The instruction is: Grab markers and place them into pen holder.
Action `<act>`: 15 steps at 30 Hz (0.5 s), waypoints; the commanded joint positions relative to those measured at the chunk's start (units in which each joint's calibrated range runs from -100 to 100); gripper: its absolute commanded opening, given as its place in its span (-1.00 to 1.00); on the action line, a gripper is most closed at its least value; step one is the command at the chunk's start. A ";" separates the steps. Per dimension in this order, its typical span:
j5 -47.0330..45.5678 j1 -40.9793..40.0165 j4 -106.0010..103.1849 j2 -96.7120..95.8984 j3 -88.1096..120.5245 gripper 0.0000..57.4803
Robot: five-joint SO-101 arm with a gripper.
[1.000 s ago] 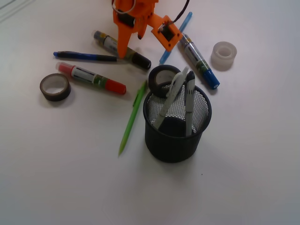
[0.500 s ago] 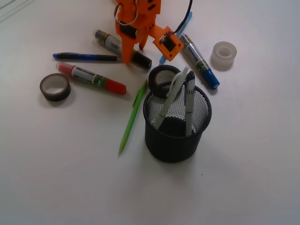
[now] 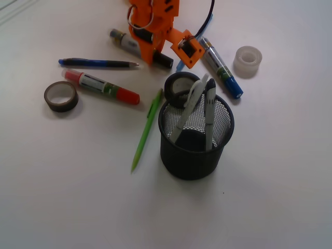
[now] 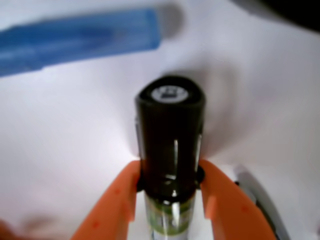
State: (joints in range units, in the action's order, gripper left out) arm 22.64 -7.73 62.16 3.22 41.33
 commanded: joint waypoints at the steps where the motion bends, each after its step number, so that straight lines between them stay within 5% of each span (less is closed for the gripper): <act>1: 0.54 -0.53 8.71 7.44 -11.35 -0.98; 6: 5.13 -0.75 12.21 18.92 -29.46 -0.98; 15: 19.44 -2.25 -12.64 21.04 -38.52 -0.98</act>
State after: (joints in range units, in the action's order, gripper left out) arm 36.95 -8.40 59.48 22.47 5.66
